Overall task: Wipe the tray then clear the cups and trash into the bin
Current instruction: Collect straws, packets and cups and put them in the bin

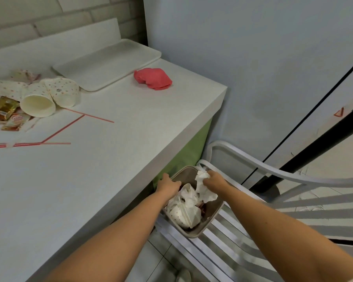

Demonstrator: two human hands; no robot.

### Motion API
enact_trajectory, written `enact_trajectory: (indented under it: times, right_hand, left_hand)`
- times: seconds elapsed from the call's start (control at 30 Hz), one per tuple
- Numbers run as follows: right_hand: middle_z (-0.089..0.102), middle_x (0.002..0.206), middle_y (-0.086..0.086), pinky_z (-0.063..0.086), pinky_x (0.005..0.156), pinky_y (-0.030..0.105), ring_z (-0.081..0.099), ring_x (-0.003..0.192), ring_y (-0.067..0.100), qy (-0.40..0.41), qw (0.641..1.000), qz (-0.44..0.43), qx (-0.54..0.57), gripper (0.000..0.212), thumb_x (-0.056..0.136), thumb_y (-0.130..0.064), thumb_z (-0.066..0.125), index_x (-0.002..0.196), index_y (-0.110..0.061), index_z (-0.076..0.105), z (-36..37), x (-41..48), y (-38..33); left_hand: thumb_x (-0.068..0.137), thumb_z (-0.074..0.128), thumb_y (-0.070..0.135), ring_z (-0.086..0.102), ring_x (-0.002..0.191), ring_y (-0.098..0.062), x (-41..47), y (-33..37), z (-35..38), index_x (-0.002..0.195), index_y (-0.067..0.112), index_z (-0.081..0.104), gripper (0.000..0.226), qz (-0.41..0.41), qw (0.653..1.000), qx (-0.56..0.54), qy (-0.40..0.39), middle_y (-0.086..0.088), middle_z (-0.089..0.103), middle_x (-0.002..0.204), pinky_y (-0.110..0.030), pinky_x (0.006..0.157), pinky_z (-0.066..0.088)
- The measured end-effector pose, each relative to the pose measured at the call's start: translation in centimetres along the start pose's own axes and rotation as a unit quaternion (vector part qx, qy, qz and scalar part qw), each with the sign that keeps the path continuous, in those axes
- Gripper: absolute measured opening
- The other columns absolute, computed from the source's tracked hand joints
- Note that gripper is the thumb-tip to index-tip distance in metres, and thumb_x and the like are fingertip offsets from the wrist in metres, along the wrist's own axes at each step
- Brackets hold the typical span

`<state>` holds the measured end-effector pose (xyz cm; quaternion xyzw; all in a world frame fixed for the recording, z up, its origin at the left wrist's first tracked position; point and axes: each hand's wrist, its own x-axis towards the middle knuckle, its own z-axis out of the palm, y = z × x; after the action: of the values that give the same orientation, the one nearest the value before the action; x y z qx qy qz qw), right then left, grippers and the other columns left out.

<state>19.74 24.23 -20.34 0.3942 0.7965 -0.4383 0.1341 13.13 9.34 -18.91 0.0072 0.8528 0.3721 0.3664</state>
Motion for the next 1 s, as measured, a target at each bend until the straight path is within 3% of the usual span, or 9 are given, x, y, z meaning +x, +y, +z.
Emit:
enact_trajectory:
  times: [0.1, 0.2, 0.33, 0.4, 0.5, 0.63, 0.73, 0.87, 1.0]
  right_hand:
    - [0.055, 0.127, 0.017, 0.047, 0.094, 0.036, 0.054, 0.113, 0.031, -0.02, 0.999, 0.03, -0.008, 0.039, 0.09, -0.012, 0.05, 0.128, -0.002, 0.048, 0.6, 0.1, 0.0]
    - [0.054, 0.128, 0.016, 0.046, 0.082, 0.03, 0.056, 0.107, 0.026, -0.061, 0.995, 0.063, -0.051, 0.042, 0.091, -0.02, 0.054, 0.128, -0.001, 0.048, 1.0, -0.3, -0.7]
    - [0.053, 0.131, 0.015, 0.042, 0.097, 0.031, 0.053, 0.119, 0.027, -0.071, 0.986, 0.052, -0.144, 0.039, 0.095, -0.02, 0.048, 0.129, -0.002, 0.05, 0.4, -1.0, -2.7]
    - [0.059, 0.121, 0.016, 0.048, 0.085, 0.032, 0.059, 0.103, 0.027, -0.088, 0.985, 0.03, -0.143, 0.038, 0.093, -0.017, 0.051, 0.128, -0.001, 0.051, 0.0, -0.9, -3.5]
    - [0.061, 0.089, 0.012, 0.051, 0.054, 0.027, 0.057, 0.065, 0.019, -0.151, 0.976, 0.048, -0.149, 0.037, 0.092, -0.019, 0.053, 0.122, 0.002, 0.054, -1.0, -1.3, -5.3]
    - [0.062, 0.079, 0.012, 0.05, 0.043, 0.021, 0.061, 0.059, 0.018, -0.198, 0.954, 0.035, -0.222, 0.03, 0.095, -0.013, 0.048, 0.116, 0.006, 0.056, -2.3, -1.8, -8.6]
    - [0.06, 0.074, 0.009, 0.044, 0.041, 0.017, 0.057, 0.055, 0.014, -0.223, 0.935, 0.03, -0.275, 0.024, 0.097, -0.018, 0.047, 0.112, -0.002, 0.056, -3.5, -2.8, -11.8]
    - [0.058, 0.065, 0.005, 0.035, 0.036, 0.015, 0.05, 0.046, 0.011, -0.221, 0.924, -0.025, -0.311, 0.016, 0.097, -0.022, 0.047, 0.086, -0.014, 0.055, -4.7, -4.8, -16.1]
    - [0.054, 0.059, 0.004, 0.027, 0.038, 0.018, 0.042, 0.042, 0.01, -0.222, 0.913, -0.105, -0.326, 0.015, 0.093, -0.02, 0.052, 0.082, -0.011, 0.057, -4.4, -7.3, -20.6]
  left_hand:
    - [0.093, 0.05, 0.018, 0.042, 0.128, -0.03, 0.1, 0.1, -0.3, 0.143, 0.004, 0.025, 0.058, 0.009, 1.0, 0.009, 0.002, -0.016, 0.038, 0.144, -0.032, 0.1, 0.038]
    - [0.093, 0.05, 0.018, 0.042, 0.129, -0.03, -0.1, 0.4, -0.5, 0.144, 0.005, 0.025, 0.058, 0.02, 1.0, 0.018, 0.002, -0.016, 0.036, 0.145, -0.032, 0.1, 0.039]
    - [0.093, 0.051, 0.023, 0.044, 0.126, -0.028, -0.8, 1.1, -0.9, 0.142, 0.007, 0.029, 0.057, 0.041, 0.998, 0.038, -0.003, -0.015, 0.037, 0.143, -0.031, 0.096, 0.041]
    - [0.093, 0.051, 0.024, 0.045, 0.125, -0.027, -1.2, 1.5, -1.1, 0.142, 0.008, 0.031, 0.055, 0.064, 0.997, 0.051, -0.003, -0.014, 0.038, 0.143, -0.028, 0.091, 0.04]
    - [0.094, 0.05, 0.024, 0.05, 0.12, -0.025, -2.2, 2.7, -1.5, 0.137, 0.009, 0.038, 0.047, 0.11, 0.989, 0.095, 0.001, -0.01, 0.047, 0.135, -0.025, 0.086, 0.038]
    - [0.093, 0.048, 0.017, 0.061, 0.09, -0.025, -3.9, 4.4, -2.6, 0.104, 0.012, 0.055, 0.014, 0.193, 0.975, 0.104, 0.024, -0.007, 0.061, 0.097, -0.033, 0.076, 0.046]
    - [0.093, 0.045, 0.012, 0.065, 0.078, -0.029, -5.7, 5.8, -4.1, 0.093, 0.002, 0.061, 0.018, 0.269, 0.958, 0.062, 0.074, -0.015, 0.065, 0.084, -0.039, 0.074, 0.053]
    - [0.092, 0.049, 0.013, 0.052, 0.055, -0.01, -7.6, 7.1, -7.5, 0.084, 0.005, 0.063, 0.018, 0.309, 0.945, -0.012, 0.106, -0.011, 0.066, 0.077, -0.021, 0.057, 0.044]
    - [0.092, 0.052, 0.017, 0.046, 0.063, -0.006, -8.3, 6.5, -12.0, 0.082, 0.01, 0.057, 0.013, 0.308, 0.932, -0.072, 0.178, 0.005, 0.053, 0.07, -0.009, 0.055, 0.036]
